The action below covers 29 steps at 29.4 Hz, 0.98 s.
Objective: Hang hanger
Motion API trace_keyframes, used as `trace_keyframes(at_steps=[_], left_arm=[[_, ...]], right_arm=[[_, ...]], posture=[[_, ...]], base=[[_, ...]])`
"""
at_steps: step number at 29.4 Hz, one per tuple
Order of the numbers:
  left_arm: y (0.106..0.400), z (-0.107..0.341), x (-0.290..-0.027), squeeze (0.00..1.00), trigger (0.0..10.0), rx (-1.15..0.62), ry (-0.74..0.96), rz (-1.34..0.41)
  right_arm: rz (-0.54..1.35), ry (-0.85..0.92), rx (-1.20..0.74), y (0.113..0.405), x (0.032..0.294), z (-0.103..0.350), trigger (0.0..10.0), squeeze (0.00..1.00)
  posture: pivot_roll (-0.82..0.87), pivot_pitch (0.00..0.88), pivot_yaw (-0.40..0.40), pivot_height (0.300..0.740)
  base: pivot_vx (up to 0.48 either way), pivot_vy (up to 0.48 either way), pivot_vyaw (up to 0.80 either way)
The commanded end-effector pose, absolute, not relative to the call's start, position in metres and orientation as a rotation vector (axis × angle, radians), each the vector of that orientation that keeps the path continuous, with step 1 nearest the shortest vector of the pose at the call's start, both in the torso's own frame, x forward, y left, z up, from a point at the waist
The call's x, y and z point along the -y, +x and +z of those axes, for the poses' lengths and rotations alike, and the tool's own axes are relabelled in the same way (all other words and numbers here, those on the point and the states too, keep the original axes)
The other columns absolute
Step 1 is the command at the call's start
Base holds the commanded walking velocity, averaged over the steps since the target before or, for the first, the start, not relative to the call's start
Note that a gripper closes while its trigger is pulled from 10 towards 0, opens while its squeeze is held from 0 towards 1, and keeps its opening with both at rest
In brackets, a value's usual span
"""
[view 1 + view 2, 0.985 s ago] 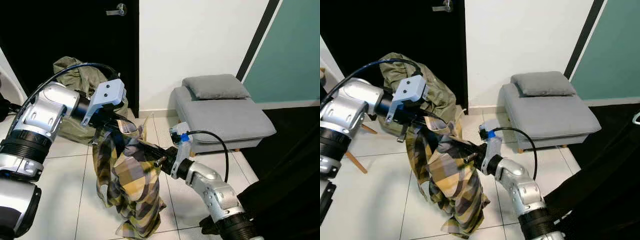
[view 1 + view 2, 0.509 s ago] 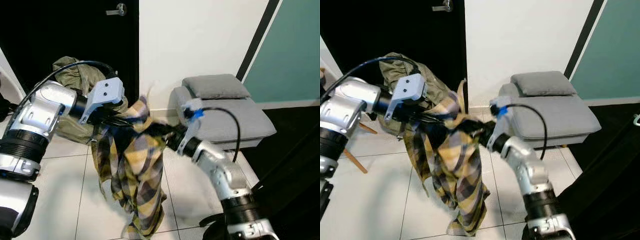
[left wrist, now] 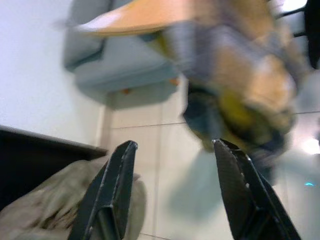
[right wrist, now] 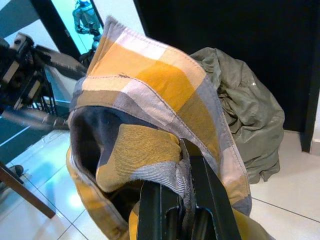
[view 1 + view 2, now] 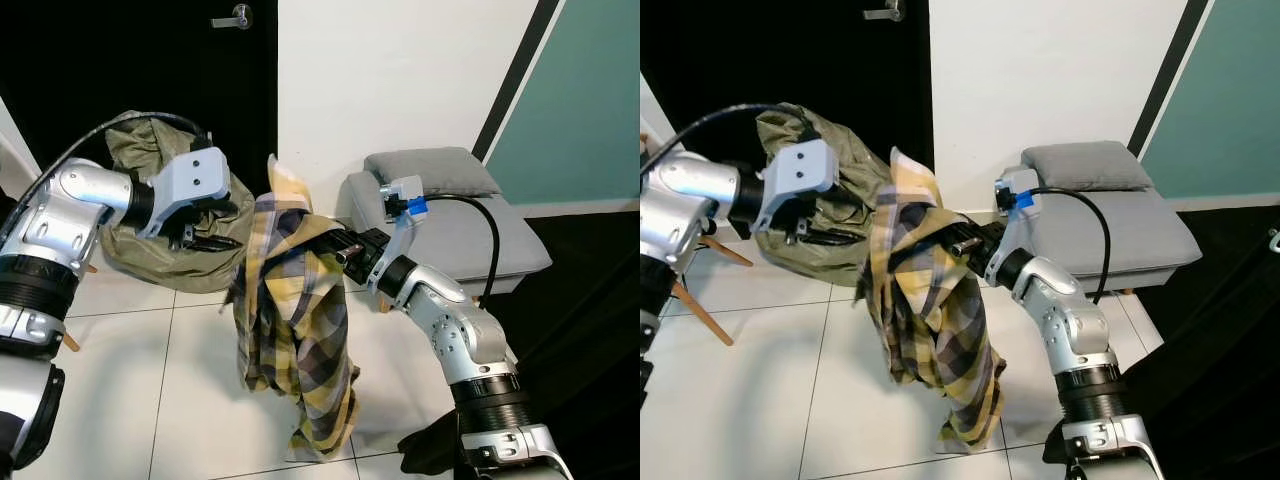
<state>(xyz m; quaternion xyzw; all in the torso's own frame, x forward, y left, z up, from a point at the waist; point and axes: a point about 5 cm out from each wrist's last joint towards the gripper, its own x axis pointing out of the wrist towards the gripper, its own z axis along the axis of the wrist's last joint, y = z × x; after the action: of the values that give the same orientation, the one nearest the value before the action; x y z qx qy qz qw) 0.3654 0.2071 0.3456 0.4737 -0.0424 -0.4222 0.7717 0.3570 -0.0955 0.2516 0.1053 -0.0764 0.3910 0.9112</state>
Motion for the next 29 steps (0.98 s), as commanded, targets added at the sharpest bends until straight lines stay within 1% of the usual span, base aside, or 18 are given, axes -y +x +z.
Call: trace_keyframes(at_steps=[1, 5, 6, 8, 9, 10, 12, 13, 14, 16, 17, 18, 19, 20, 22, 23, 27, 29], left_arm=[[0.367, 0.356, -0.222, 0.00, 10.0, 0.093, 1.054, -0.793], [0.372, 0.369, -0.236, 0.00, 10.0, 0.111, 1.032, -0.617], [0.375, 0.381, -0.249, 0.00, 10.0, 0.177, 0.890, -0.436], [0.376, 0.385, -0.254, 0.00, 10.0, 0.200, 0.838, -0.377], [0.377, 0.387, -0.259, 0.00, 10.0, 0.238, 0.726, -0.321], [0.377, 0.387, -0.259, 0.00, 10.0, 0.238, 0.726, -0.321], [0.379, 0.382, -0.262, 0.00, 10.0, 0.283, 0.496, -0.306], [0.381, 0.366, -0.256, 0.00, 10.0, 0.258, 0.400, -0.380], [0.381, 0.366, -0.256, 0.00, 10.0, 0.258, 0.400, -0.380], [0.383, 0.336, -0.243, 0.00, 10.0, 0.202, 0.349, -0.502], [0.383, 0.336, -0.243, 0.00, 10.0, 0.202, 0.349, -0.502], [0.382, 0.321, -0.238, 0.00, 10.0, 0.172, 0.365, -0.539], [0.382, 0.306, -0.232, 0.00, 10.0, 0.147, 0.351, -0.560], [0.382, 0.306, -0.232, 0.00, 10.0, 0.147, 0.351, -0.560], [0.382, 0.287, -0.225, 0.00, 10.0, 0.123, 0.322, -0.578], [0.381, 0.280, -0.222, 0.00, 10.0, 0.118, 0.306, -0.592], [0.378, 0.272, -0.216, 0.00, 10.0, 0.124, 0.289, -0.615], [0.375, 0.270, -0.213, 0.00, 10.0, 0.156, 0.289, -0.640]], right_arm=[[0.849, 0.211, 0.190, 0.354, 0.092, 0.261, 0.0, 0.00], [0.871, 0.201, 0.187, 0.352, 0.090, 0.261, 0.0, 0.00], [0.856, 0.203, 0.191, 0.352, 0.093, 0.262, 0.0, 0.00], [0.845, 0.206, 0.194, 0.352, 0.094, 0.263, 0.0, 0.00], [0.822, 0.210, 0.199, 0.353, 0.096, 0.264, 0.0, 0.00], [0.822, 0.210, 0.199, 0.353, 0.096, 0.264, 0.0, 0.00], [0.805, 0.234, 0.214, 0.355, 0.097, 0.265, 0.0, 0.00], [0.904, 0.273, 0.226, 0.348, 0.092, 0.268, 0.0, 0.00], [0.904, 0.273, 0.226, 0.348, 0.092, 0.268, 0.0, 0.00], [1.119, 0.261, 0.230, 0.330, 0.082, 0.269, 0.0, 0.00], [1.119, 0.261, 0.230, 0.330, 0.082, 0.269, 0.0, 0.00], [1.234, 0.175, 0.200, 0.319, 0.076, 0.266, 0.0, 0.00], [1.297, -0.048, 0.156, 0.312, 0.072, 0.257, 0.0, 0.00], [1.297, -0.048, 0.156, 0.312, 0.072, 0.257, 0.0, 0.00], [1.272, -0.479, 0.117, 0.315, 0.077, 0.238, 0.0, 0.00], [1.230, -0.568, 0.164, 0.320, 0.081, 0.240, 0.0, 0.00], [1.173, -0.606, 0.275, 0.326, 0.087, 0.250, 0.0, 0.00], [1.115, -0.628, 0.409, 0.329, 0.093, 0.262, 0.0, 0.00]], posture=[[0.01, 0.253, -0.036, 0.740], [0.00, 0.252, -0.036, 0.740], [-0.01, 0.248, -0.042, 0.740], [-0.01, 0.248, -0.043, 0.740], [-0.01, 0.247, -0.046, 0.740], [-0.01, 0.247, -0.046, 0.740], [0.00, 0.243, -0.049, 0.740], [0.00, 0.238, -0.052, 0.740], [0.00, 0.238, -0.052, 0.740], [0.00, 0.229, -0.052, 0.740], [0.00, 0.229, -0.052, 0.740], [0.00, 0.229, -0.052, 0.740], [-0.01, 0.221, -0.051, 0.740], [-0.01, 0.221, -0.051, 0.740], [-0.02, 0.214, -0.055, 0.740], [-0.03, 0.206, -0.061, 0.740], [-0.02, 0.204, -0.064, 0.740], [-0.02, 0.198, -0.062, 0.740]], base=[[0.000, 0.000, 0.00], [0.000, 0.000, 0.00], [0.000, 0.000, 0.00], [0.000, 0.000, 0.00], [0.000, 0.000, 0.00], [0.000, 0.000, 0.00], [0.000, 0.000, 0.00], [0.000, 0.000, 0.00], [0.000, 0.000, 0.00], [0.000, 0.000, 0.00], [0.000, 0.000, 0.00], [0.000, 0.000, 0.00], [0.000, 0.000, 0.00], [0.000, 0.000, 0.00], [0.000, 0.000, 0.00], [0.000, 0.000, 0.00], [0.000, 0.000, 0.00], [0.000, 0.000, 0.00]])
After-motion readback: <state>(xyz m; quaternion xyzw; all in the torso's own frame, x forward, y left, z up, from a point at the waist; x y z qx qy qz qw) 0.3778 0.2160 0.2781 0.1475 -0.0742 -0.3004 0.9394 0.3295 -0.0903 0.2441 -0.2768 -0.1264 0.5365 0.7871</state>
